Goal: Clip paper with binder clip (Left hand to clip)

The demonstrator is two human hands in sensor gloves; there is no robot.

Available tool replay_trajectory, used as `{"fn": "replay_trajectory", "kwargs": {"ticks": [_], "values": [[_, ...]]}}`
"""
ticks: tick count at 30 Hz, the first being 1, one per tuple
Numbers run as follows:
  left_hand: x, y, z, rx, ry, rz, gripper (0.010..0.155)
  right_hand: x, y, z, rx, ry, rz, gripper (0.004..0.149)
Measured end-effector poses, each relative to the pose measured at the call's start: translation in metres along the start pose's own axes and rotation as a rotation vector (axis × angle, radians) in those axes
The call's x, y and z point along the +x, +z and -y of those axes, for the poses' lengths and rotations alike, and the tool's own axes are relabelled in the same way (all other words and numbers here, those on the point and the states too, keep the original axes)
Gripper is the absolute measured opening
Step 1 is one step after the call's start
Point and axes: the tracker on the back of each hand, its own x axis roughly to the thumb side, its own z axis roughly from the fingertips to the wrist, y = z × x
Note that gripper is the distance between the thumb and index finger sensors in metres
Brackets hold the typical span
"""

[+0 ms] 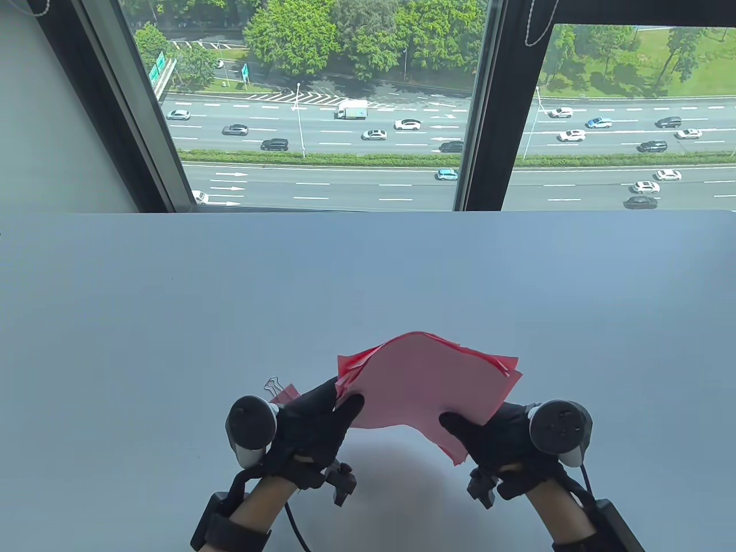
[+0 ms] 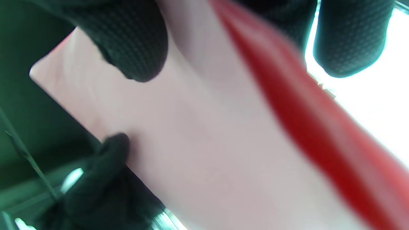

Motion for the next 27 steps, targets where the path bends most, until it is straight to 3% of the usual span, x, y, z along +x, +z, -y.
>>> {"fn": "replay_trajectory", "kwargs": {"ticks": [1, 5, 8, 12, 15, 17, 20, 23, 27], "values": [[-0.004, 0.001, 0.002, 0.000, 0.028, -0.003, 0.052, -0.003, 0.001, -0.002, 0.013, 0.011, -0.009, 0.055], [-0.002, 0.000, 0.006, -0.002, 0.072, 0.009, 0.055, 0.007, 0.002, 0.005, -0.114, -0.031, 0.049, 0.058], [-0.012, 0.002, 0.006, 0.022, 0.104, -0.037, 0.054, -0.002, 0.002, 0.004, -0.018, 0.060, -0.019, 0.061], [0.001, 0.001, 0.008, 0.013, 0.096, 0.034, 0.055, 0.004, 0.005, 0.011, -0.137, -0.071, 0.055, 0.061], [-0.016, 0.002, 0.008, 0.018, 0.104, -0.050, 0.050, -0.005, 0.003, 0.004, -0.029, 0.017, -0.007, 0.062], [-0.008, 0.003, 0.007, 0.034, 0.157, -0.021, 0.047, 0.001, 0.004, 0.008, -0.132, -0.045, 0.050, 0.051], [0.007, 0.002, 0.007, 0.041, 0.109, 0.067, 0.047, 0.010, 0.005, 0.013, -0.176, -0.039, 0.093, 0.048], [-0.009, 0.003, 0.007, 0.036, 0.082, -0.002, 0.047, -0.005, 0.004, 0.002, -0.042, 0.049, 0.029, 0.049], [0.007, 0.002, 0.007, 0.031, 0.052, 0.088, 0.049, 0.007, 0.006, 0.011, -0.184, 0.012, 0.111, 0.047]]}}
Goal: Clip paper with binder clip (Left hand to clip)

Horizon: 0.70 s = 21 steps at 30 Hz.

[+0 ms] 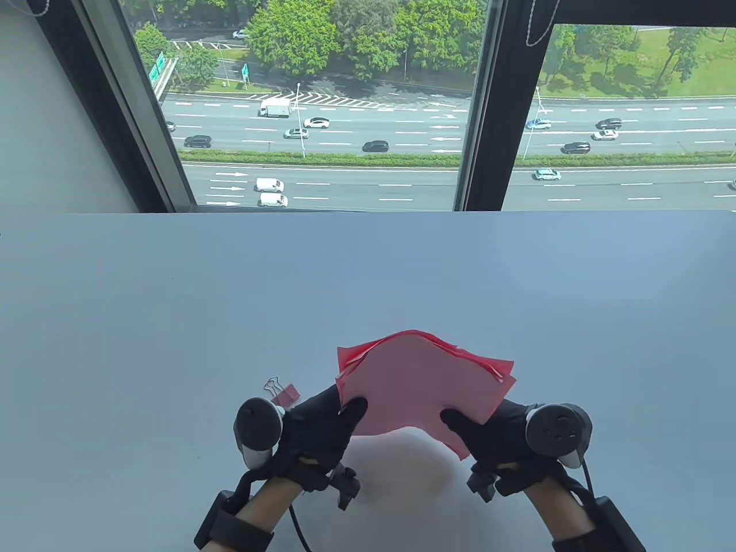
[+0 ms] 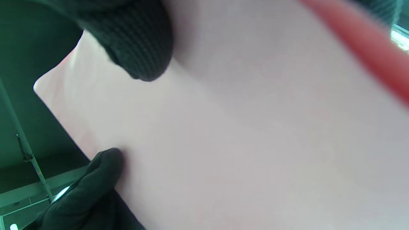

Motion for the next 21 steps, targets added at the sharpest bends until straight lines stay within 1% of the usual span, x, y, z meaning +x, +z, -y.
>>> {"fn": "replay_trajectory", "kwargs": {"ticks": [1, 2, 3, 4, 5, 7, 8, 9, 10, 11, 12, 13, 16, 18, 21], "values": [[-0.003, -0.001, 0.000, 0.001, -0.016, -0.015, 0.050, -0.002, -0.001, -0.001, 0.005, 0.042, 0.006, 0.048], [-0.012, -0.001, 0.000, -0.023, -0.030, -0.080, 0.050, -0.009, -0.002, -0.006, 0.070, 0.076, -0.035, 0.050], [-0.020, 0.001, 0.000, -0.066, -0.035, -0.156, 0.050, -0.017, 0.000, -0.012, 0.205, 0.099, -0.123, 0.051], [-0.022, 0.003, 0.000, -0.071, -0.016, -0.148, 0.049, -0.018, 0.002, -0.012, 0.221, 0.086, -0.121, 0.051], [-0.016, 0.002, 0.001, -0.041, 0.010, -0.115, 0.049, -0.016, 0.001, -0.011, 0.141, 0.030, -0.077, 0.050], [-0.005, 0.001, 0.001, -0.046, -0.017, -0.056, 0.050, -0.007, -0.001, -0.006, 0.095, 0.006, -0.056, 0.049], [-0.005, 0.000, 0.001, -0.041, -0.033, -0.049, 0.050, -0.006, -0.001, -0.006, 0.078, 0.036, -0.045, 0.049], [-0.011, -0.001, 0.001, -0.043, -0.041, -0.085, 0.050, -0.011, -0.002, -0.009, 0.116, 0.081, -0.067, 0.050], [-0.021, -0.001, 0.000, -0.063, -0.036, -0.160, 0.049, -0.018, -0.002, -0.014, 0.208, 0.102, -0.125, 0.050], [-0.025, 0.001, 0.000, -0.080, -0.013, -0.191, 0.049, -0.022, -0.001, -0.016, 0.261, 0.100, -0.154, 0.050], [-0.028, 0.001, -0.001, -0.064, 0.054, -0.195, 0.048, -0.026, 0.001, -0.017, 0.260, 0.041, -0.165, 0.049], [-0.027, 0.000, -0.001, -0.054, 0.086, -0.204, 0.048, -0.027, 0.000, -0.016, 0.233, 0.007, -0.167, 0.049], [-0.021, -0.003, -0.006, -0.098, 0.098, -0.197, 0.047, -0.028, -0.003, -0.007, 0.176, -0.023, -0.205, 0.052], [-0.021, -0.002, -0.009, -0.065, 0.154, -0.216, 0.047, -0.034, -0.002, -0.003, 0.140, -0.033, -0.241, 0.057], [-0.025, -0.001, -0.013, -0.015, 0.278, -0.275, 0.046, -0.044, 0.001, -0.001, 0.142, -0.057, -0.299, 0.062]]}}
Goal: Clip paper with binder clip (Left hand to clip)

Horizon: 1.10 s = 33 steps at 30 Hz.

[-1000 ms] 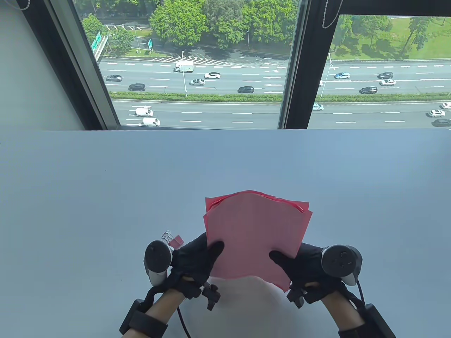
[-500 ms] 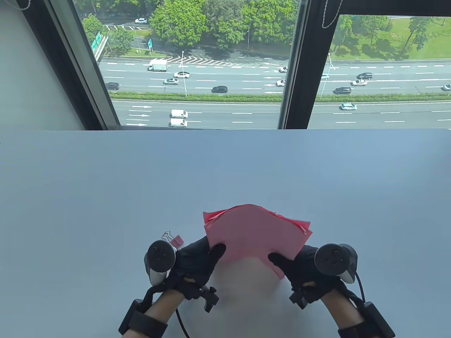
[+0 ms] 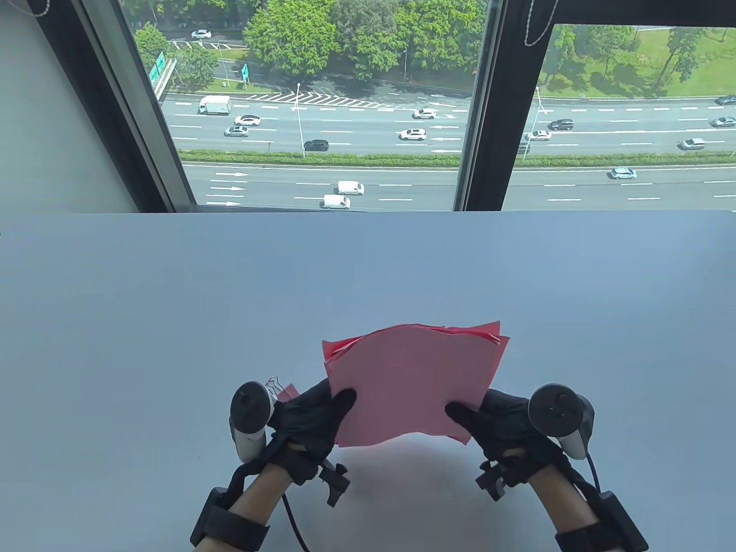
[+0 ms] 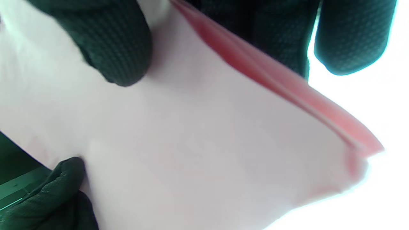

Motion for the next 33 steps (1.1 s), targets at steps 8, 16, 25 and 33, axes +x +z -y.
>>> {"fn": "replay_trajectory", "kwargs": {"ticks": [8, 16, 25, 33], "values": [[-0.002, 0.002, -0.010, 0.062, 0.234, -0.051, 0.046, -0.012, -0.001, 0.001, -0.014, -0.068, -0.063, 0.077], [-0.001, 0.005, -0.004, 0.068, 0.393, -0.074, 0.047, -0.007, 0.001, -0.013, 0.041, -0.189, -0.066, 0.086], [-0.006, 0.008, 0.016, -0.012, 0.533, -0.106, 0.047, 0.006, 0.005, -0.030, 0.096, -0.229, -0.025, 0.079], [-0.007, 0.005, 0.015, -0.087, 0.337, -0.150, 0.048, 0.007, 0.004, -0.026, 0.042, -0.563, -0.007, 0.051]]}}
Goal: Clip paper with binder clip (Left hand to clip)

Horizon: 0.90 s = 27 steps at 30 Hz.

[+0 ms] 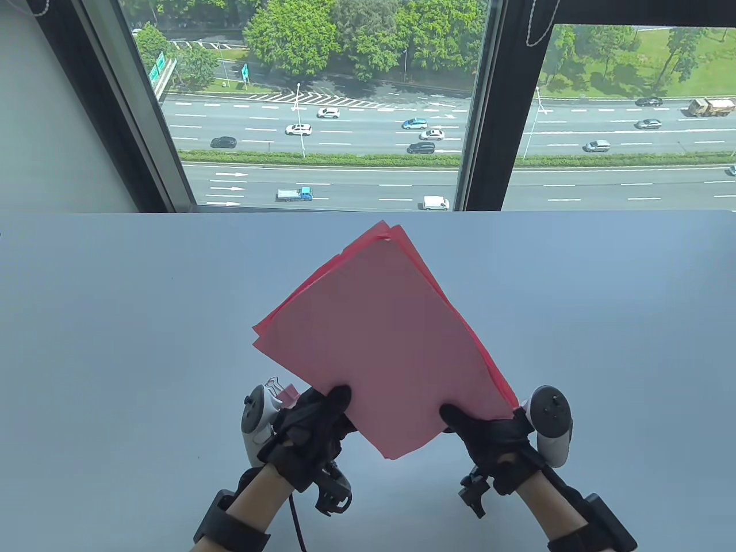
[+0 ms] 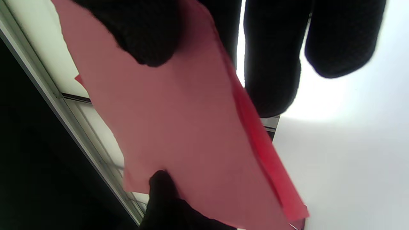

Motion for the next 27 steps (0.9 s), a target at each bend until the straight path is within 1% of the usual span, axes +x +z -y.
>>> {"fn": "replay_trajectory", "kwargs": {"ticks": [2, 3, 4, 7, 9, 11, 14, 18, 20, 24, 26, 27], "values": [[0.003, 0.000, -0.006, -0.006, -0.135, -0.028, 0.048, 0.002, -0.001, 0.006, -0.014, -0.035, 0.004, 0.050], [0.004, -0.001, -0.008, -0.005, -0.176, -0.026, 0.048, 0.004, -0.001, 0.009, -0.006, -0.011, 0.007, 0.049], [0.006, -0.001, -0.012, 0.005, -0.220, 0.001, 0.049, 0.005, -0.001, 0.013, 0.004, 0.023, 0.009, 0.047], [0.012, -0.001, -0.023, 0.080, -0.206, 0.031, 0.050, 0.005, -0.001, 0.022, 0.022, 0.036, -0.006, 0.047], [0.018, 0.000, -0.032, 0.113, -0.188, 0.056, 0.050, 0.003, -0.002, 0.027, 0.052, 0.032, -0.042, 0.047], [0.024, 0.001, -0.039, 0.140, -0.206, 0.085, 0.051, 0.001, -0.003, 0.031, 0.093, 0.040, -0.075, 0.047], [0.031, 0.003, -0.048, 0.183, -0.238, 0.110, 0.052, 0.000, -0.004, 0.036, 0.099, 0.064, -0.098, 0.047], [0.037, 0.006, -0.061, 0.226, -0.267, 0.080, 0.052, 0.000, -0.006, 0.050, 0.087, 0.114, -0.124, 0.046], [0.038, 0.006, -0.068, 0.206, -0.301, 0.011, 0.051, 0.001, -0.005, 0.057, 0.098, 0.134, -0.140, 0.046], [0.044, 0.006, -0.074, 0.201, -0.517, 0.004, 0.051, 0.004, -0.005, 0.065, 0.128, 0.229, -0.158, 0.046], [0.047, 0.005, -0.073, 0.186, -0.638, 0.002, 0.057, 0.007, -0.004, 0.066, 0.159, 0.292, -0.167, 0.046], [0.047, 0.005, -0.072, 0.177, -0.664, -0.002, 0.061, 0.008, -0.004, 0.065, 0.170, 0.313, -0.165, 0.045]]}}
